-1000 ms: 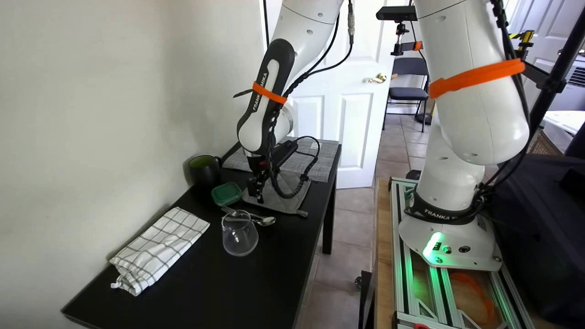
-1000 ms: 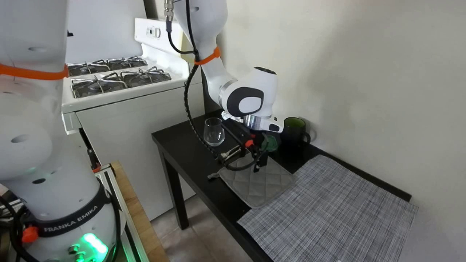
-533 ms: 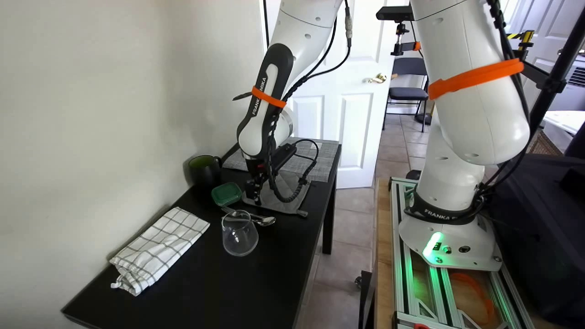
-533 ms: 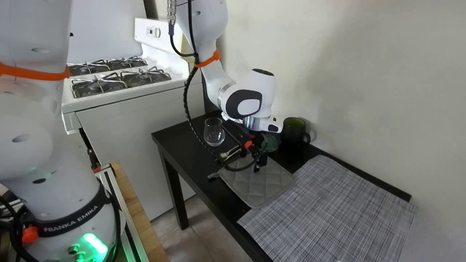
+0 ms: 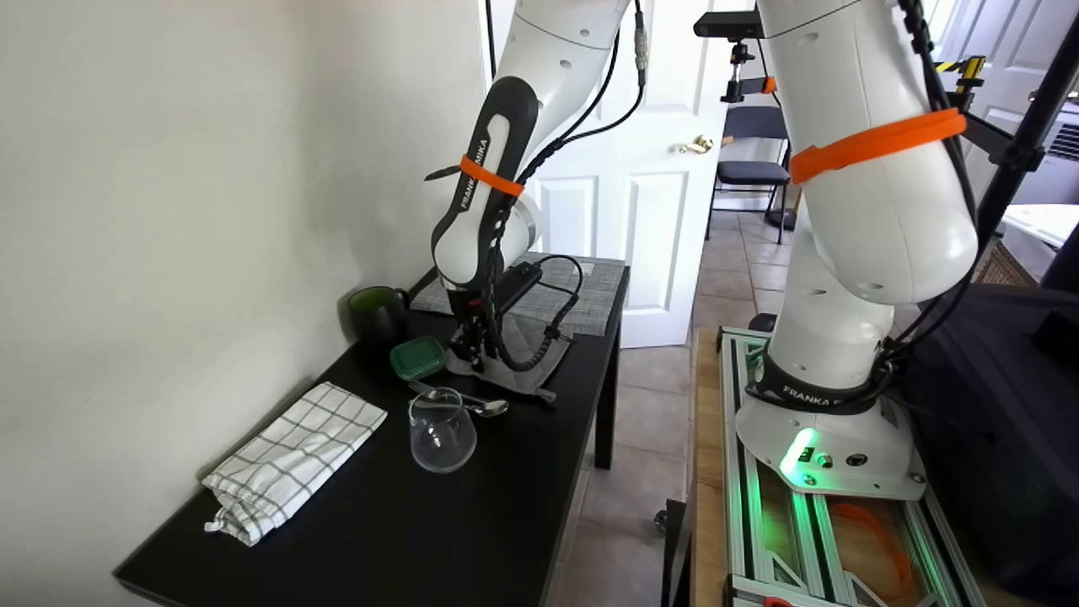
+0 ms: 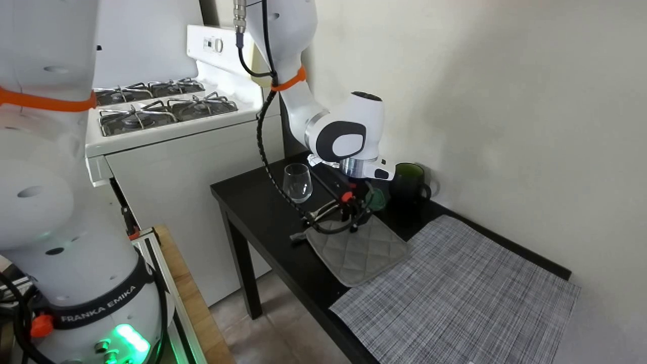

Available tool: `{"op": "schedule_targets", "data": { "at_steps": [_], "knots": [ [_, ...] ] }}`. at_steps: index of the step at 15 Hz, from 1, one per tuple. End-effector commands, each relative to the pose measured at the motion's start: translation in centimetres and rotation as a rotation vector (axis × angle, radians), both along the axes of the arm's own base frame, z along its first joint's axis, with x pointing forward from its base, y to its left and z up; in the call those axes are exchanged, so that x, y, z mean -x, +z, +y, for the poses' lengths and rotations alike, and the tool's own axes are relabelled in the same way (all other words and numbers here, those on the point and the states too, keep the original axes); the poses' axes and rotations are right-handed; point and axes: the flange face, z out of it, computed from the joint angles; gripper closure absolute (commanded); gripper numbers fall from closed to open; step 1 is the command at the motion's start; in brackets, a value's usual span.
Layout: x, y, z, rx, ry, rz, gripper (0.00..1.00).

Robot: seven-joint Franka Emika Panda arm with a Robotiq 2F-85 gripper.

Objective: Put the grey potholder on the glass cup

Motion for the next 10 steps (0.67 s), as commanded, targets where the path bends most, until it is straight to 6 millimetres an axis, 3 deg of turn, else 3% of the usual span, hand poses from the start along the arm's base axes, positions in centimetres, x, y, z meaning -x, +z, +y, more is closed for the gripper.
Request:
{"op": "schedule_targets", "data": {
  "at_steps": [1, 4, 5, 7, 10],
  "knots": [
    [-0.11, -0.66, 0.46, -0.002, -0.007, -0.006, 0.34],
    [-0.08, -0.84, 0.70, -0.002, -0.001, -0.001, 0.13],
    [-0.08, -0.90, 0.72, -0.001, 0.000, 0.002, 0.56],
    [-0.07, -0.95, 0.73, -0.001, 0.000, 0.001, 0.53],
    [-0.17, -0.79, 0.69, 0.001, 0.000, -0.004, 0.76]
  ]
}}
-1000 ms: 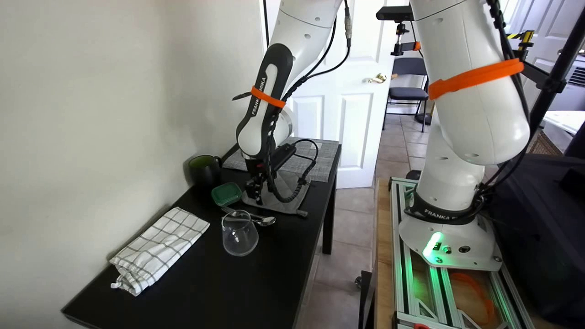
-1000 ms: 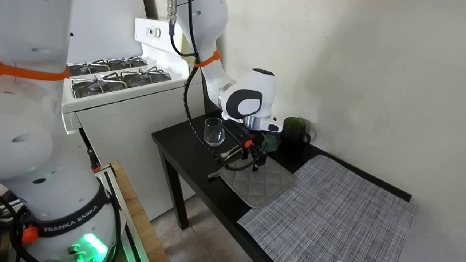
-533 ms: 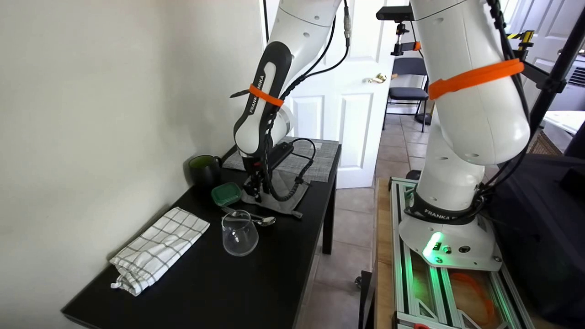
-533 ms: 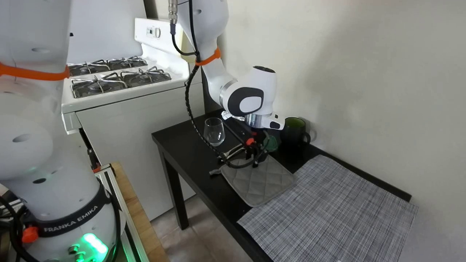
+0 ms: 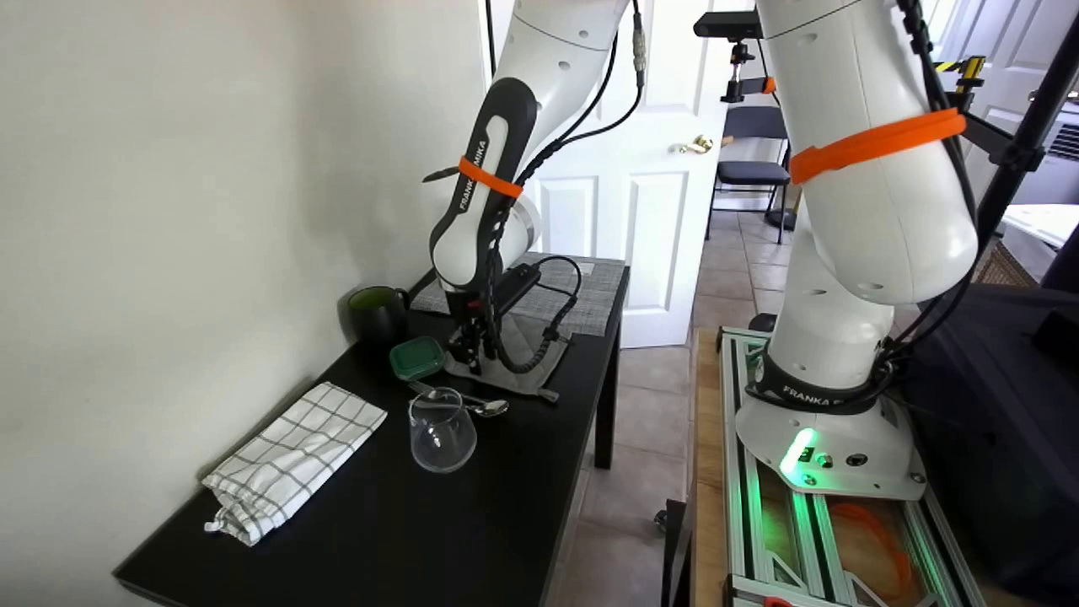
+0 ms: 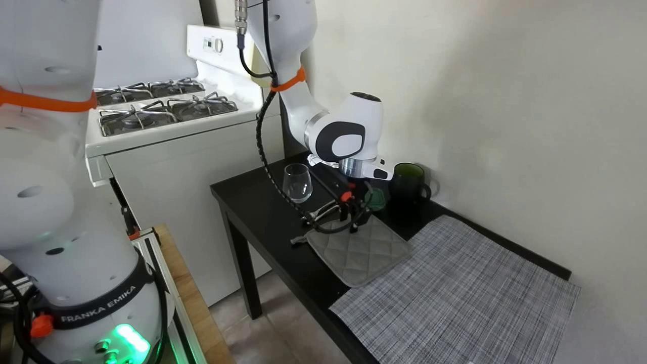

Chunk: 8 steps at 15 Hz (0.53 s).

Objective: Put the grey potholder on the glass cup

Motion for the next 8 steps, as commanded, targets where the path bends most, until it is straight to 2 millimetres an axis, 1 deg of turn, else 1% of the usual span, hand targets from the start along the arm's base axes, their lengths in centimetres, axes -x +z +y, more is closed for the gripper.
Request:
{"op": "schedule_targets", "data": {
  "at_steps": [1, 2, 3, 5, 7, 8],
  "knots": [
    [-0.11, -0.61, 0.30, 0.004, -0.007, -0.007, 0.84],
    [-0.14, -0.56, 0.28, 0.004, -0.007, -0.008, 0.90],
    [-0.18, -0.52, 0.27, 0.002, -0.008, -0.008, 0.99],
    [-0.22, -0.49, 0.21, 0.005, -0.008, -0.008, 1.00],
    [-0.20, -0.26, 0.10, 0.016, -0.002, -0.009, 0.98],
    [-0.19, 0.08, 0.09, 0.028, 0.009, -0.008, 0.99]
  ]
}}
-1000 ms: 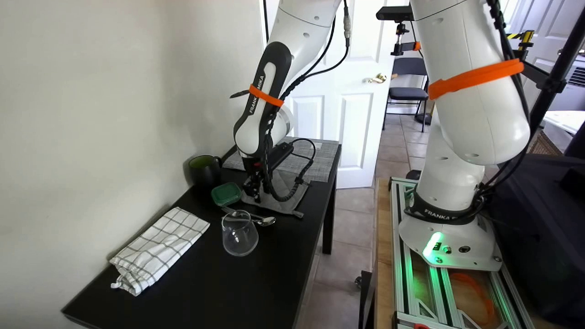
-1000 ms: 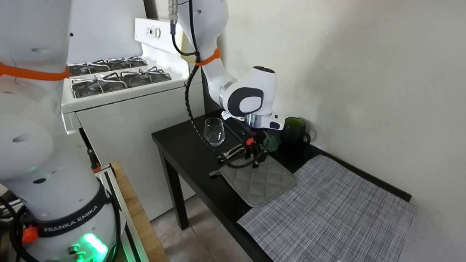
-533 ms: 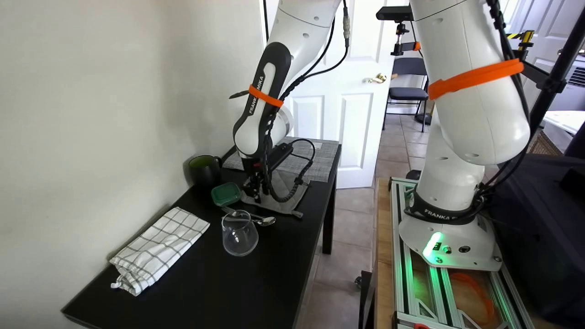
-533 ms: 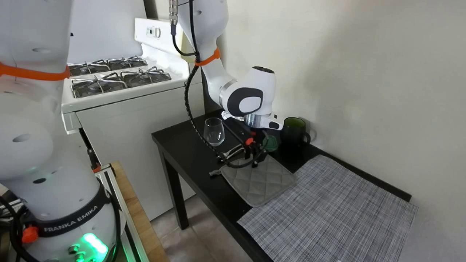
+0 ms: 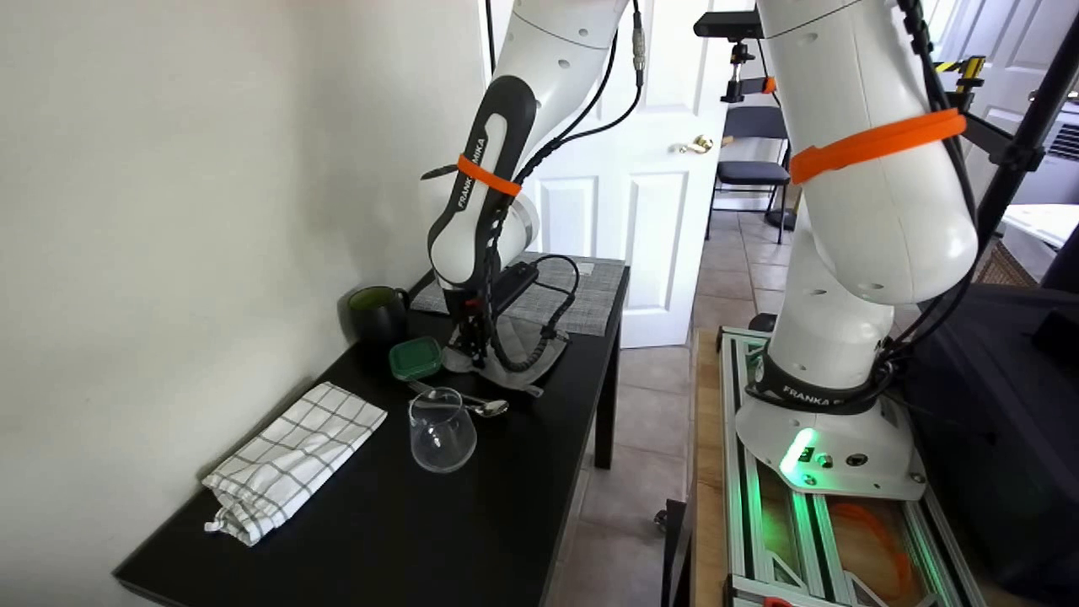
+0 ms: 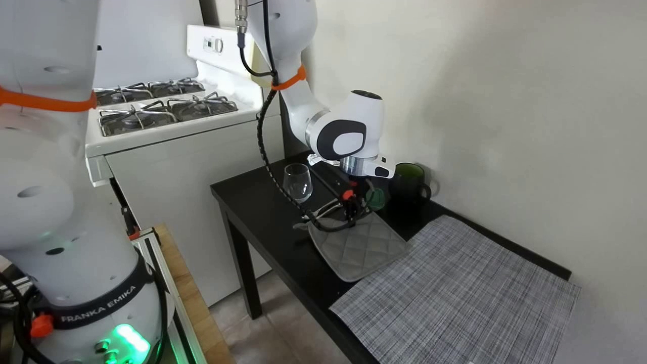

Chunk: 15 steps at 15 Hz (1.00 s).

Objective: Put the grey potholder on the glass cup

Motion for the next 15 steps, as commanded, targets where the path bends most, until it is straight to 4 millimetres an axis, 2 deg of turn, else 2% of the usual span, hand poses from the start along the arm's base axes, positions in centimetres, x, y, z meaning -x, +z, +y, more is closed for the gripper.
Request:
{"op": "schedule_targets", "data": {
  "at_steps": [1, 5, 15],
  "knots": [
    [0.2, 0.3, 0.3, 0.030, 0.019, 0.002, 0.98],
    [0.3, 2.6, 1.5, 0.053, 0.050, -0.008, 0.98],
    [0.7, 8.5, 5.9, 0.102, 0.062, -0.033, 0.98]
  ]
}}
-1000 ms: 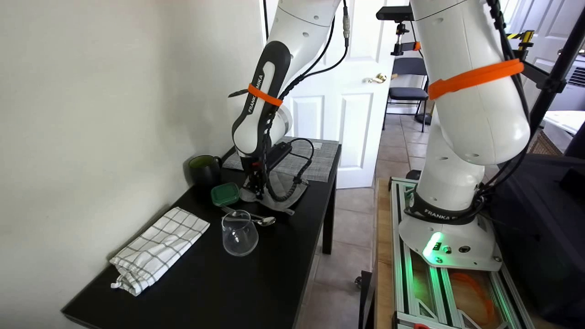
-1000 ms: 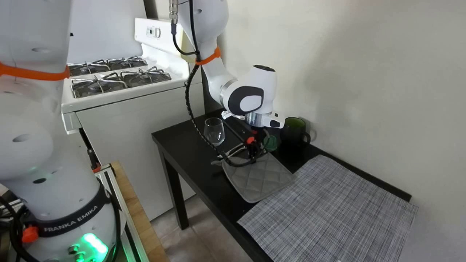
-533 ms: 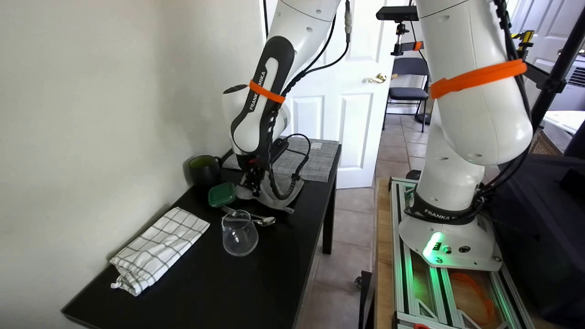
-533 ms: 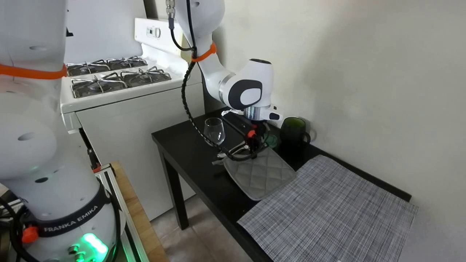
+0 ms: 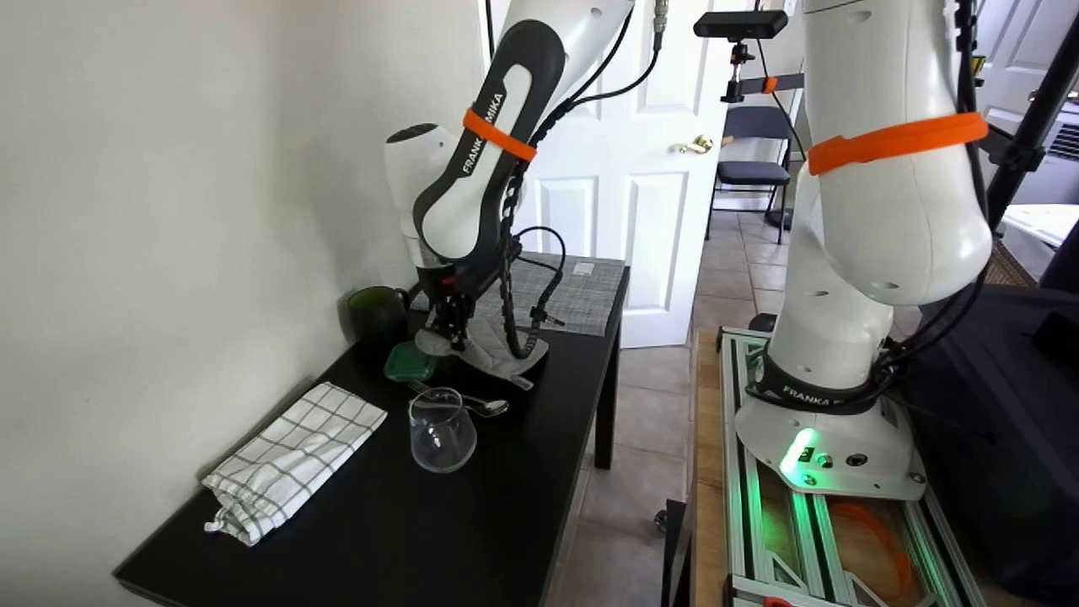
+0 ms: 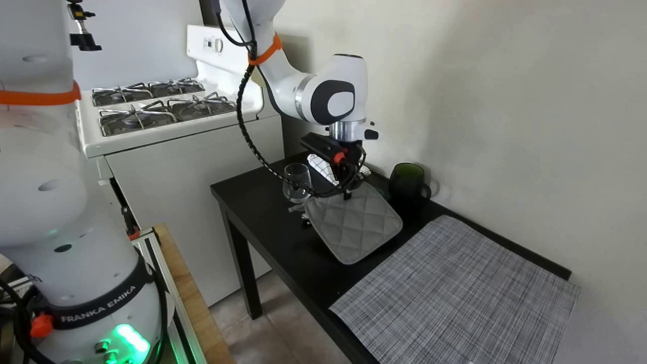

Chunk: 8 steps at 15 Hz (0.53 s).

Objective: Put the grey potholder on the glass cup

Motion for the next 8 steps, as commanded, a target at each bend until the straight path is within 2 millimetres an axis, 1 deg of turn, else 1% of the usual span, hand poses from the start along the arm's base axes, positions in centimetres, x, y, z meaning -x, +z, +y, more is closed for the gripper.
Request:
{"op": "schedule_targets", "data": {
  "at_steps": [1, 8],
  "knots": [
    [1.3, 2.2, 1.5, 0.036, 0.006, 0.013, 0.98],
    [1.9, 4.8, 3.6, 0.063, 0.015, 0.068, 0.98]
  ]
}}
